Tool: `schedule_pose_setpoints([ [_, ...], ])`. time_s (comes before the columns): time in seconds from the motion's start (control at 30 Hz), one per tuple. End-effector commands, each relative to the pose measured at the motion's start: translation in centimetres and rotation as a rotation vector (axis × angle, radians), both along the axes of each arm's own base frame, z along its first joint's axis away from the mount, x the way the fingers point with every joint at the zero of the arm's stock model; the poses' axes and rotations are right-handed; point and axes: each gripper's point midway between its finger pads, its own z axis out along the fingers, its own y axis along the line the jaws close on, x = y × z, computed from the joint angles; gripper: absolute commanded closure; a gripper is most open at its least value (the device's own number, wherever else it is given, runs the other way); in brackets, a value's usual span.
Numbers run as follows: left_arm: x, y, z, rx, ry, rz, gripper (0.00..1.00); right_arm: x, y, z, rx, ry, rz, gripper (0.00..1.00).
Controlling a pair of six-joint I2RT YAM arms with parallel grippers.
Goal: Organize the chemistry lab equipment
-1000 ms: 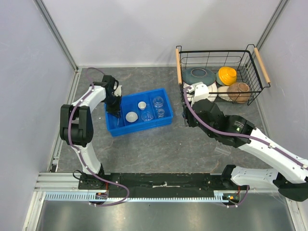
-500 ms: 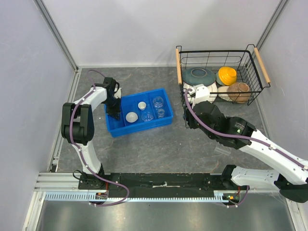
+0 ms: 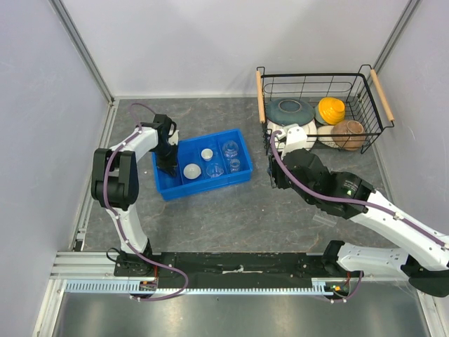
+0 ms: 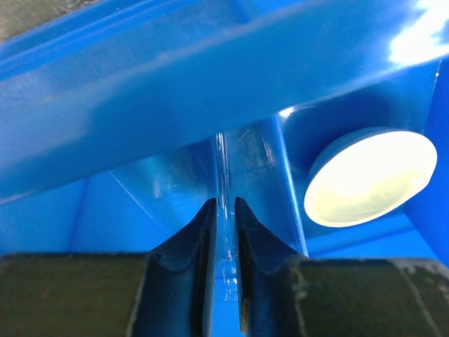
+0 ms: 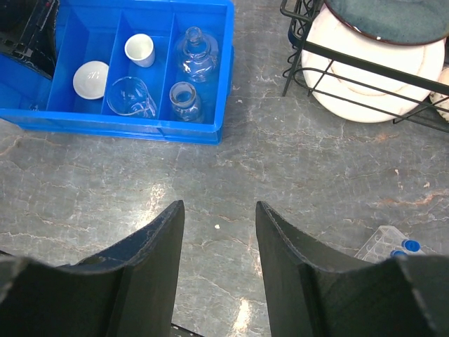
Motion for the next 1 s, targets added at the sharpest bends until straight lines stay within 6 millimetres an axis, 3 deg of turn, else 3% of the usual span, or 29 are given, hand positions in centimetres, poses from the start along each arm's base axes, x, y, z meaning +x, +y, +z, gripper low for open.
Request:
schedule_pose_setpoints([
  [0.0,0.2,-0.6,0.3,0.000,-0.020,0.006,0.77,-0.1,0.1,1.1,0.050,-0.028,-0.003,0.47],
  [0.1,0.4,-0.8,0.7,0.002,-0.036,-0.002,0.76,-0.1,0.0,1.1,0.050,-0.027,-0.006,0.47],
  [0.3,1.4,-0.8,3.7,0.008,-0.134,0.003,0.73,0.0,0.0,1.1,0.047,-0.028,-0.012,0.45],
  [0.5,3.0,-0.5,9.4,0.004,-0.311,0.031,0.66,0.4,0.3,1.2,0.040,-0.028,-0.021,0.37],
  [0.53,3.1,-0.6,10.2,-0.002,-0.333,0.033,0.57,0.4,0.3,1.1,0.039,-0.028,-0.022,0.36],
  [0.63,3.3,-0.8,13.1,-0.025,-0.413,0.027,0.55,0.6,0.5,1.1,0.031,-0.026,-0.026,0.34],
  [0.77,3.1,-0.9,16.6,-0.044,-0.514,0.015,0.53,1.1,1.0,0.9,0.019,-0.025,-0.032,0.30],
  [0.83,2.7,-0.9,18.6,-0.059,-0.574,0.007,0.44,1.3,1.2,0.9,0.018,-0.026,-0.036,0.25],
  [0.97,1.9,-1.6,22.0,-0.117,-0.691,-0.014,0.42,1.7,2.0,0.0,0.004,-0.006,-0.035,0.13],
])
